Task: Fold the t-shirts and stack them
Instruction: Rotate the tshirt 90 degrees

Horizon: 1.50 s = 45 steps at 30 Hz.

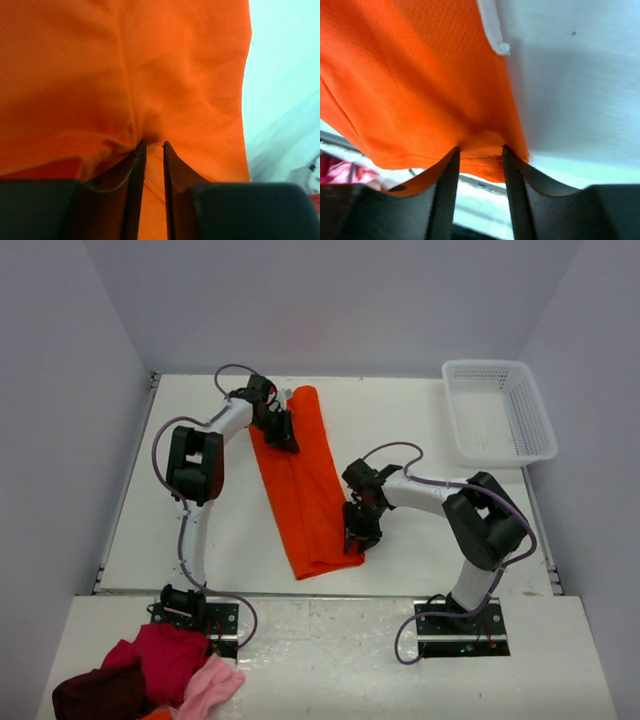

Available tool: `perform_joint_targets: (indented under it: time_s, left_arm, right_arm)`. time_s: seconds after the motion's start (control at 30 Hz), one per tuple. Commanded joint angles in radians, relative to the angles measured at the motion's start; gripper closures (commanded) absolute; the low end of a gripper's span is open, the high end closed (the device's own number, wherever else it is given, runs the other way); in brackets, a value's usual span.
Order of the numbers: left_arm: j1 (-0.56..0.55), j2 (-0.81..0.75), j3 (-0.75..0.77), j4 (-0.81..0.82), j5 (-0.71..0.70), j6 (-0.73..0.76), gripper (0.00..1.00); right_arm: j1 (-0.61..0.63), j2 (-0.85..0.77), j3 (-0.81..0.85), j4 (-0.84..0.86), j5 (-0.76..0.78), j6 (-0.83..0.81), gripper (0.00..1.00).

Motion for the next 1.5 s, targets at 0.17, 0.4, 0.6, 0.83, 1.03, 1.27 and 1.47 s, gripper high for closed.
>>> perform_joint_targets:
  time_s: [0.17,0.4,0.6,0.83,1.03,1.27,1.47]
  left_arm:
    - [0.015,-0.236,-0.091,0.070,-0.217,0.023,0.43]
    - [-0.018,-0.206,0.029,0.002,-0.200,0.019,0.18]
    - [-0.031,-0.238,-0.020,-0.027,-0.283,-0.037,0.30]
    - [-0.032,-0.181,-0.045,-0.059,-0.294,-0.023,1.00]
    - [-0.032,-0.059,0.072,-0.088,-0.294,-0.008,1.00]
    - [-0.032,0.086,0.197,-0.091,-0.265,-0.006,1.00]
    - [-0.032,0.147,0.256,-0.068,-0.208,0.000,1.00]
  right_arm:
    - [0.016,-0.087,0.035,-0.057,0.253,-0.113,0.48]
    - [0.028,-0.156,0.055,-0.069,0.230,-0.127,0.49]
    - [0.028,-0.189,0.074,-0.108,0.253,-0.144,0.51]
    - [0.030,-0.126,0.072,-0.111,0.281,-0.119,1.00]
    - [0.028,-0.043,0.081,-0.065,0.250,-0.125,1.00]
    - [0.030,0.026,0.043,0.015,0.172,-0.082,1.00]
    - [0.064,0.006,-0.023,0.033,0.146,-0.070,1.00]
